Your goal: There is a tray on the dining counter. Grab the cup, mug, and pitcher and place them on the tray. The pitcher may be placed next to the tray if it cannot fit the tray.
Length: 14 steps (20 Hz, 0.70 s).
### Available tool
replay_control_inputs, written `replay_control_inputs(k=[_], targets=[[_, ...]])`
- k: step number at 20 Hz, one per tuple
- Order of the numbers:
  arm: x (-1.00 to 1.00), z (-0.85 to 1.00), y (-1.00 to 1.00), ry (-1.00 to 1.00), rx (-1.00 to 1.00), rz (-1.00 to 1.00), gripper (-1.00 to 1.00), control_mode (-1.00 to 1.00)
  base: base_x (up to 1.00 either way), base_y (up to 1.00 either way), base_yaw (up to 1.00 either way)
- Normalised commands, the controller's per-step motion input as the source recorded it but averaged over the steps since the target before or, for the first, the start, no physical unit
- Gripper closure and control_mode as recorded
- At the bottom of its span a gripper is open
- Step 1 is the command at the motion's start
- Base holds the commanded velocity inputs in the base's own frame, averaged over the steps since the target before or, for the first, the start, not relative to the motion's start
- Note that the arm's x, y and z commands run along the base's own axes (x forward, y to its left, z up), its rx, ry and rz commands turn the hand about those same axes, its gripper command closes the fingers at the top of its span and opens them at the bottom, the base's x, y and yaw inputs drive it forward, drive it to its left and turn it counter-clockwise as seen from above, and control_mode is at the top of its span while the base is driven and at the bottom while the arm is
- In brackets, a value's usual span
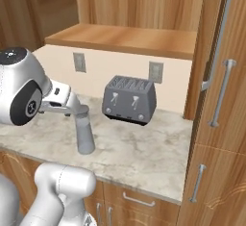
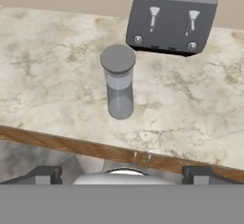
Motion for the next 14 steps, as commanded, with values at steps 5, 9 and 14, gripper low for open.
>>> replay_control_inputs(k=[5,9,14], targets=[[0.0,0.0,0.0,0.0,0.0,0.0,-1.0,1.0,0.47,0.0,0.07],[0.0,0.0,0.0,0.0,0.0,0.0,-1.0,1.0,0.25,0.0,0.04],[0.2,-0.12,0.0,0.0,0.0,0.0,-1.0,-1.0,0.13,0.0,0.0]])
